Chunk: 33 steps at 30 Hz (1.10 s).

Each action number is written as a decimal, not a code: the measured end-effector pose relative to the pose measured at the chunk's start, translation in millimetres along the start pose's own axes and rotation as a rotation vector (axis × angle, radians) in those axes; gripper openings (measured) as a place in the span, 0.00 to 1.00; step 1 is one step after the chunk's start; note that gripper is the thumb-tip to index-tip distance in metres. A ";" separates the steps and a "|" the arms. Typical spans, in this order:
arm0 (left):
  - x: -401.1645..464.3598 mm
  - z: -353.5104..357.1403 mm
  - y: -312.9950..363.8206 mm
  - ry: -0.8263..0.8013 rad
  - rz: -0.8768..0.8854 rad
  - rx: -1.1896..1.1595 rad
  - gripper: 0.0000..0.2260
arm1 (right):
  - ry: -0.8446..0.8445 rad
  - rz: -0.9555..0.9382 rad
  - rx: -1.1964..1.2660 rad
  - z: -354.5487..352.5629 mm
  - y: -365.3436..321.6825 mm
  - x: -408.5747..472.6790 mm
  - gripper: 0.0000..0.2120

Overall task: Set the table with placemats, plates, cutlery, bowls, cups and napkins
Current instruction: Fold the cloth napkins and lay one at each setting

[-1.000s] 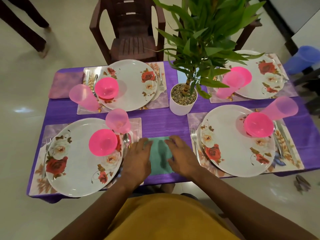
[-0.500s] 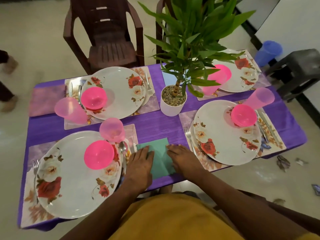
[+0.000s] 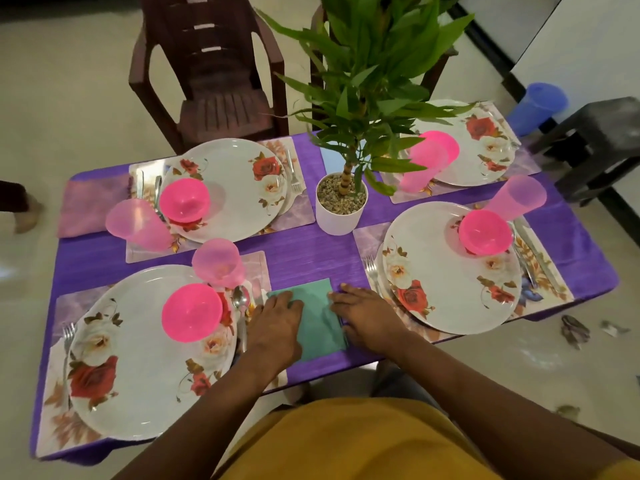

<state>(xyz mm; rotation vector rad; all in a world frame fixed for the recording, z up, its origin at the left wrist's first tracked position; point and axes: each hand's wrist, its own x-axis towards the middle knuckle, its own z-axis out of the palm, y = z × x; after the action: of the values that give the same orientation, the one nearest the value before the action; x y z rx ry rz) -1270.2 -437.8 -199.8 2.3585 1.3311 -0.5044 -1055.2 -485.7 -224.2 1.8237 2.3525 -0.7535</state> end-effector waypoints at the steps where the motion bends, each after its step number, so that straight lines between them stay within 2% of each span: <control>1: 1.3 -3.6 4.1 0.027 -0.017 -0.057 0.35 | 0.009 -0.001 0.025 -4.4 1.0 -1.0 0.24; 6: 12.3 -12.5 38.6 0.193 -0.060 -0.359 0.26 | 0.137 -0.004 0.202 -37.7 24.3 -18.4 0.17; 10: 23.1 -22.4 94.5 0.305 -0.123 -0.637 0.16 | 0.175 -0.011 0.302 -65.9 72.3 -43.5 0.16; 13: 28.2 -32.2 123.8 0.324 -0.178 -0.792 0.11 | 0.216 0.000 0.365 -82.6 101.5 -56.0 0.17; 15: 35.0 -39.0 148.9 0.336 -0.172 -0.871 0.11 | 0.249 0.003 0.399 -92.4 128.7 -68.4 0.15; 19: 47.5 -57.7 191.5 0.360 -0.137 -0.874 0.13 | 0.294 0.018 0.425 -109.8 170.0 -88.2 0.10; 23: 62.1 -70.2 225.8 0.307 -0.127 -0.899 0.15 | 0.292 0.071 0.467 -116.0 200.6 -106.5 0.09; 33: 97.9 -82.2 277.4 0.232 0.108 -0.856 0.08 | 0.456 0.283 0.531 -129.8 230.2 -156.3 0.09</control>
<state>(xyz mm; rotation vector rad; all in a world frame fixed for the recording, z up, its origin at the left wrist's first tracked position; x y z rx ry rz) -972.7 -458.1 -134.1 1.7664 1.1723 0.3383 -765.5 -530.5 -133.0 2.7339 2.1760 -1.0978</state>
